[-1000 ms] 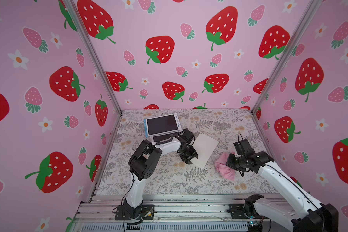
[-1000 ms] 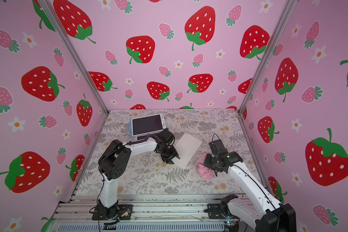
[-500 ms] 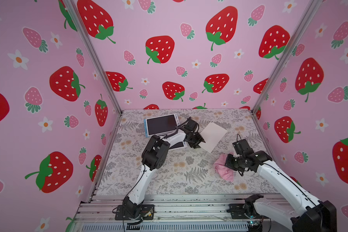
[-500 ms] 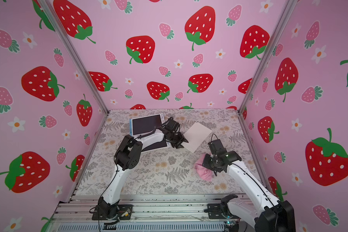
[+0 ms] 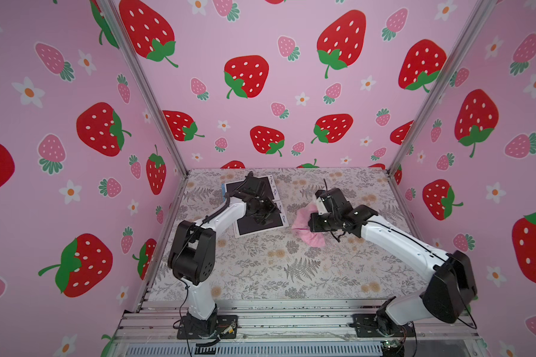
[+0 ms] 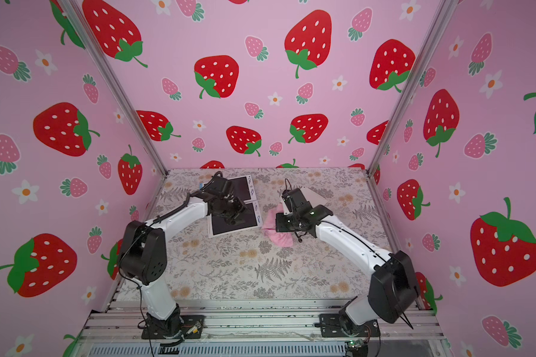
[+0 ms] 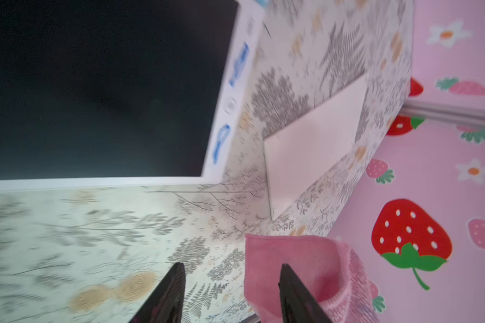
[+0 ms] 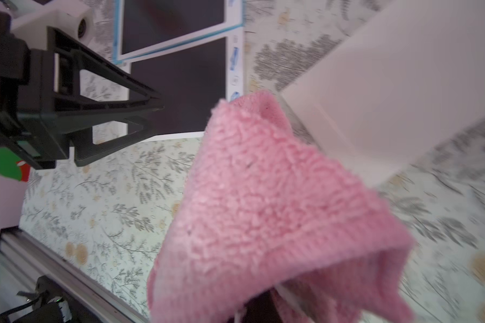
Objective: Wipe the drawing tablet
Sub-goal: Move the drawing tablet to the center of the board, then place the cleaning item at the center of the board.
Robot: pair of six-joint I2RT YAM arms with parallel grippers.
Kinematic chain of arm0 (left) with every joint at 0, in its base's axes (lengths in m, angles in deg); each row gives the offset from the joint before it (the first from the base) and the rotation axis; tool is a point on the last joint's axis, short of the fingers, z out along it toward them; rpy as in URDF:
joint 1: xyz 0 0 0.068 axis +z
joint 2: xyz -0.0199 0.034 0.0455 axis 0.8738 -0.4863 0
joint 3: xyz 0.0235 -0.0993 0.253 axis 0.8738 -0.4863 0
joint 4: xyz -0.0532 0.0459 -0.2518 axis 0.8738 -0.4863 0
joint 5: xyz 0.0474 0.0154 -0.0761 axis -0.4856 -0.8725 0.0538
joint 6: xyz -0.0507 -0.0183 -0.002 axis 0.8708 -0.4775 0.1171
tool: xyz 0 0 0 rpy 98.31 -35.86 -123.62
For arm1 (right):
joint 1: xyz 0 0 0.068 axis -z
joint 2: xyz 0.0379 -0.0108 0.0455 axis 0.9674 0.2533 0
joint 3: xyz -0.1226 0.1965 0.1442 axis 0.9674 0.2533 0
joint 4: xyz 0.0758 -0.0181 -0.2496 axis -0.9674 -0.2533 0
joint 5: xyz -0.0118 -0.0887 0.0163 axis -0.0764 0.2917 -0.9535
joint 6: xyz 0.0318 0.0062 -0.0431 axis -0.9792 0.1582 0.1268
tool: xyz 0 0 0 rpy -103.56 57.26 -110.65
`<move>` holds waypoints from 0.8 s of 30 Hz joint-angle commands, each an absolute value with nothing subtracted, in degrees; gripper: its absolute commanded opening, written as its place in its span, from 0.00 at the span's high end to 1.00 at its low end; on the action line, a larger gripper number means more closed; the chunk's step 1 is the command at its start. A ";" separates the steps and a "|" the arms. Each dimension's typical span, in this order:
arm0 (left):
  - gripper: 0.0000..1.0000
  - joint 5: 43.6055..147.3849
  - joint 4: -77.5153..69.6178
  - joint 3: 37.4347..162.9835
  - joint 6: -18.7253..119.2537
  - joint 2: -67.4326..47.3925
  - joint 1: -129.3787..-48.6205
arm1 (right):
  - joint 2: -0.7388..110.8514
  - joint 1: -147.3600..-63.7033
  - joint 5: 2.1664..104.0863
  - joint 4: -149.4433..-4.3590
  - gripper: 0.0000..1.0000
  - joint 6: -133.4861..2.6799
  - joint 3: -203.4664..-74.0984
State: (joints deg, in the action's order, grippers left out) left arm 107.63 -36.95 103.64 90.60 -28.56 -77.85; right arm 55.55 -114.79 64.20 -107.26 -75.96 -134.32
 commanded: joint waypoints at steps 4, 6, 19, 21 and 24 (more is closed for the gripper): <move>0.46 102.54 -47.46 96.23 78.92 -23.18 -67.25 | 61.27 -114.80 74.68 -108.56 1.00 -76.65 -138.80; 0.46 102.69 -47.80 94.83 77.47 -22.28 -64.26 | 61.42 -114.64 78.97 -113.59 1.00 -79.23 -138.00; 0.46 102.54 -47.56 92.70 73.24 -23.65 -58.76 | 48.04 -107.44 87.94 -130.08 0.32 -89.40 -126.07; 0.46 103.10 -47.19 93.57 72.59 -24.86 -58.29 | 48.92 -110.21 89.35 -127.93 0.26 -86.50 -130.33; 0.46 103.83 -47.03 95.30 71.34 -26.78 -57.55 | 55.08 -113.33 90.76 -127.77 0.22 -84.03 -138.59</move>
